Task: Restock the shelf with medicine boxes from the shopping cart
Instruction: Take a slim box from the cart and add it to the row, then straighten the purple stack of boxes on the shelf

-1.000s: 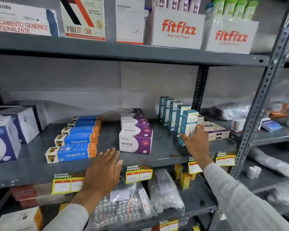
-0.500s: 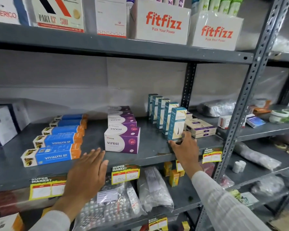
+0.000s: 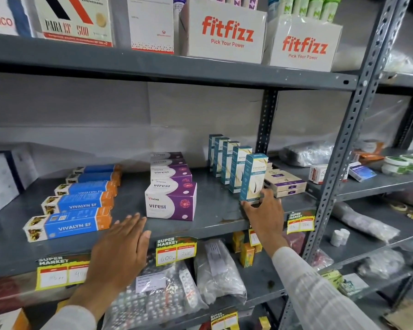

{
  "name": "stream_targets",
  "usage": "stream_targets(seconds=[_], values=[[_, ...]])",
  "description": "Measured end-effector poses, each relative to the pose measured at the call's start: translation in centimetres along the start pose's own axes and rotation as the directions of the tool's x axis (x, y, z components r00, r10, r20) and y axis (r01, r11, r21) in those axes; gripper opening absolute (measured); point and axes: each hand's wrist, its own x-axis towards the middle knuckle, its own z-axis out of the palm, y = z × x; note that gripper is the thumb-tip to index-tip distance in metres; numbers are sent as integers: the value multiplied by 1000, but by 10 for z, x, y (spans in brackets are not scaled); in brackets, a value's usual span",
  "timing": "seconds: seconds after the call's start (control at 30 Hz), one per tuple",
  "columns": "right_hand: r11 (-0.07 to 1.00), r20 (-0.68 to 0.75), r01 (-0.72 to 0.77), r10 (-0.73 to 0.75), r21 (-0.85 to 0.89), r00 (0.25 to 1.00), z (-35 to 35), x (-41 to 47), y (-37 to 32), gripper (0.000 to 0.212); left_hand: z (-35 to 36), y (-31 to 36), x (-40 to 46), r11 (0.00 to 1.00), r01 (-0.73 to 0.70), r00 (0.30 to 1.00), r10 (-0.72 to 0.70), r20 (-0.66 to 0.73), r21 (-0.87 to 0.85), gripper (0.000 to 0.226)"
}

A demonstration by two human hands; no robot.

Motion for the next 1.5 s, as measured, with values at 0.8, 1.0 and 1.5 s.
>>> stream_targets(seconds=[0.8,1.0,1.5], values=[[873,355,221,-391,434,849,7,-66,-117,78,-3,3,-3,1000,28,999,-28,-18,-9,68],[891,404,231,-391,390,827,35,-51,-115,54,-3,1,-3,1000,9,1000,-9,-18,-21,68],[855,340,287,-449,432,826,47,-47,-104,49,-4,2,-4,999,0,998,-3,-67,-40,58]])
